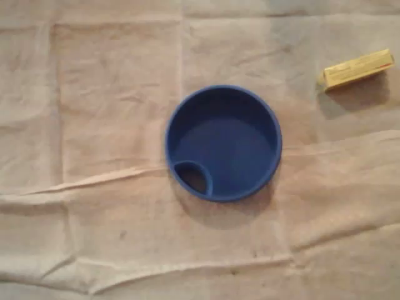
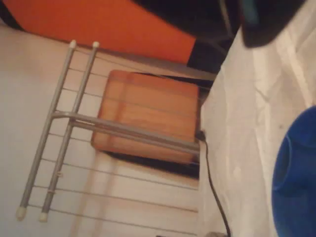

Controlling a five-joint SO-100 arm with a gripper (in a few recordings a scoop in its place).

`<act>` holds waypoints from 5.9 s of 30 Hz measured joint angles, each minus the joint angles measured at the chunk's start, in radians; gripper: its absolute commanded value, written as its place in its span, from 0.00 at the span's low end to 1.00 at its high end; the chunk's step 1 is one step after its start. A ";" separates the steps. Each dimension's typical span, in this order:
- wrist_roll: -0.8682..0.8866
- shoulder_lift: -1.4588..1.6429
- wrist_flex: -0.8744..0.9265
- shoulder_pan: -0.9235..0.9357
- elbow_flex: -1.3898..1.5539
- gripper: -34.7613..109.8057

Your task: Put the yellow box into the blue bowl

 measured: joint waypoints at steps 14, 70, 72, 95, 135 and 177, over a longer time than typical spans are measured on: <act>0.000 -0.388 -0.179 0.000 0.011 0.24; 0.181 -1.875 -0.359 -0.445 -0.577 0.38; 0.181 -1.875 -0.359 -0.451 -0.577 0.39; 0.252 -1.875 -0.229 -0.454 -0.577 0.46; 0.252 -2.045 -0.368 -0.515 -0.494 0.46; 0.252 -2.149 -0.416 -0.468 -0.494 0.46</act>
